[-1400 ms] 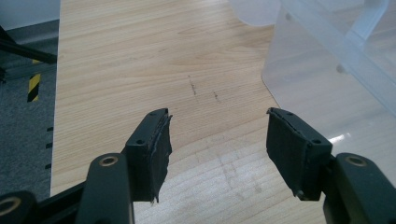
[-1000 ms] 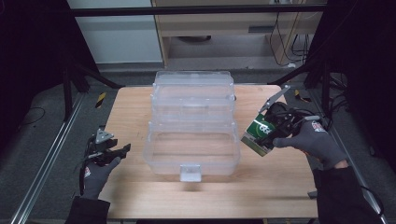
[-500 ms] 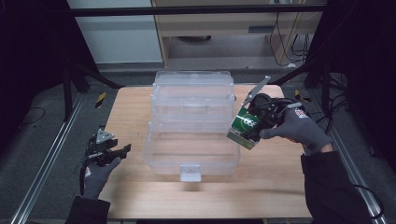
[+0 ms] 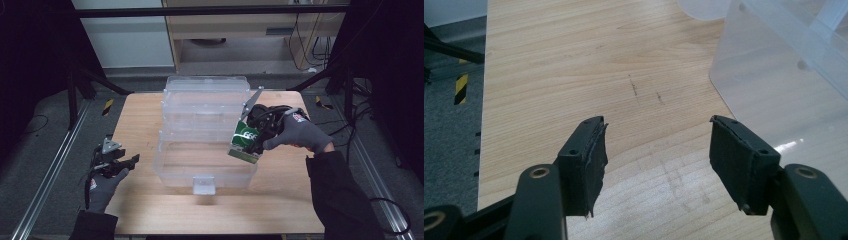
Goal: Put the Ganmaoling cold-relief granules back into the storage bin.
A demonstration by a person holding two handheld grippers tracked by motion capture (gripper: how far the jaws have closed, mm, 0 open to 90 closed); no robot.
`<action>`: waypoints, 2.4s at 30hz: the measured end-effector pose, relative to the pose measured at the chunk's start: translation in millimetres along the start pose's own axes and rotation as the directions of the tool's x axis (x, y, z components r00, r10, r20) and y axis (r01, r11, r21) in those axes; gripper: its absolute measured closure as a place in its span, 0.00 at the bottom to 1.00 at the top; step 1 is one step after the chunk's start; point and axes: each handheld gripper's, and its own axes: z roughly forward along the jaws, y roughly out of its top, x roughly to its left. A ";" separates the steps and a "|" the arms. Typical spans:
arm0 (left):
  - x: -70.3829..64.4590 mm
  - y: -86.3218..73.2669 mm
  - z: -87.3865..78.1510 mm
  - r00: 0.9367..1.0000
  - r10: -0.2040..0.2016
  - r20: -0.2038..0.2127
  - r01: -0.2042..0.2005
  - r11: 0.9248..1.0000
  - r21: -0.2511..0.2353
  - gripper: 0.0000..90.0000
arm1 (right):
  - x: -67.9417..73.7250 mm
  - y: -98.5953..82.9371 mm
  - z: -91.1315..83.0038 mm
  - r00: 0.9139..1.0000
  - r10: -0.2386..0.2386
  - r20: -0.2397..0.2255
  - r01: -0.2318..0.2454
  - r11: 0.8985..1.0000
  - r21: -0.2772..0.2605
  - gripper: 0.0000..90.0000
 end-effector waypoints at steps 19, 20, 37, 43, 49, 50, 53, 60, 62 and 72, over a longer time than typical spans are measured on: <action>1.8 -1.5 1.5 1.000 0.000 0.000 0.000 1.000 0.006 0.43 | 5.0 11.6 29.1 0.982 -0.165 -0.089 0.168 0.985 0.032 0.19; 1.8 -1.5 1.3 1.000 0.000 0.000 0.000 1.000 0.005 0.43 | 5.1 11.6 30.6 0.982 -0.165 -0.089 0.169 0.985 0.040 0.20; 1.6 -1.6 1.6 1.000 0.002 -0.001 -0.002 1.000 0.008 0.43 | 4.4 9.2 51.6 0.969 -0.219 -0.110 0.232 0.966 0.114 0.19; 0.6 -1.9 2.6 1.000 0.006 0.000 -0.006 1.000 0.013 0.43 | 3.7 6.0 53.0 0.969 -0.222 -0.107 0.234 0.965 0.114 0.19; 1.4 -2.1 2.7 1.000 0.004 -0.001 -0.004 1.000 0.013 0.43 | 3.7 6.7 56.9 0.964 -0.235 -0.122 0.249 0.962 0.114 0.19; 1.3 -2.1 2.7 1.000 0.005 0.000 -0.005 1.000 0.014 0.43 | 3.9 7.0 57.6 0.963 -0.237 -0.125 0.251 0.961 0.115 0.19; 0.9 -2.0 2.6 1.000 0.006 0.000 -0.006 1.000 0.013 0.43 | 4.5 7.2 60.0 0.962 -0.242 -0.128 0.256 0.960 0.112 0.19; 0.9 -2.1 2.7 1.000 0.007 -0.001 -0.007 1.000 0.014 0.43 | 4.5 7.3 61.5 0.959 -0.252 -0.133 0.266 0.958 0.102 0.19; 0.6 -2.0 2.7 1.000 0.008 -0.001 -0.008 1.000 0.014 0.43 | 5.0 7.3 61.7 0.958 -0.253 -0.134 0.268 0.958 0.102 0.19; 1.7 -2.6 3.3 1.000 0.005 -0.001 -0.005 1.000 0.016 0.43 | 4.3 4.8 75.5 0.954 -0.263 -0.144 0.281 0.952 0.121 0.20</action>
